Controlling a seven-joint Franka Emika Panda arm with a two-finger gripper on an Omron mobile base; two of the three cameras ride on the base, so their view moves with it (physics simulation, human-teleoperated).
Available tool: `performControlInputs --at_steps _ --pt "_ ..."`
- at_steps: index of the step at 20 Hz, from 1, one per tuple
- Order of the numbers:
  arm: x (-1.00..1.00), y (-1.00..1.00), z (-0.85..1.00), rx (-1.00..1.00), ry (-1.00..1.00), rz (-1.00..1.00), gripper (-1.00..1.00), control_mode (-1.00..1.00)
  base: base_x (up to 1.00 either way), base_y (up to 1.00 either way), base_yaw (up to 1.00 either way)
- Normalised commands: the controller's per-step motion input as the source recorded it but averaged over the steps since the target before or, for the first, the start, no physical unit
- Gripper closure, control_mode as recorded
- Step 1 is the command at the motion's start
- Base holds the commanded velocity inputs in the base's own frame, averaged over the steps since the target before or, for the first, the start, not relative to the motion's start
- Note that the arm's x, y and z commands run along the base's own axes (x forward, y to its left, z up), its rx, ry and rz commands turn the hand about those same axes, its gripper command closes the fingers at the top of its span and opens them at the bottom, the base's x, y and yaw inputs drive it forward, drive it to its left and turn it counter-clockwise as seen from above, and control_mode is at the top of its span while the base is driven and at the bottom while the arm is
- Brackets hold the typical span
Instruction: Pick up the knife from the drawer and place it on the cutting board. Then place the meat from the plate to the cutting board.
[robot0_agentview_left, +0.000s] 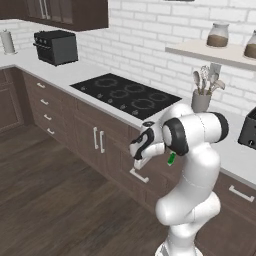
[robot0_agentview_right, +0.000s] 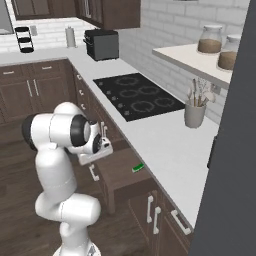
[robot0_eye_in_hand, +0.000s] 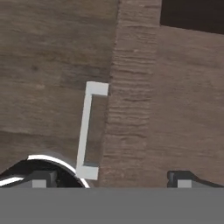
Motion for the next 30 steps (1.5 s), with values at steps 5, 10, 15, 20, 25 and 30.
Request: performControlInputs --at_steps 5,10,15,20,25,30 --pt "0.00 0.06 -0.30 0.00 0.05 0.06 -1.00 -1.00 0.00 0.00 0.00" --pt "-0.02 0.27 -0.35 0.00 0.12 0.06 -1.00 -1.00 0.00 0.00 0.00" --pt "-0.47 0.82 -0.35 0.00 0.20 0.02 -1.00 -1.00 0.00 0.00 0.00" --pt "-0.70 1.00 -0.42 0.00 0.22 0.00 -1.00 -1.00 0.00 0.00 0.00" --pt "-0.82 1.00 -0.34 -0.02 0.15 0.00 -1.00 -1.00 0.00 0.00 0.00" --pt "-0.78 0.95 -0.06 -0.14 0.02 0.00 -1.00 -1.00 0.00 0.00 0.00"
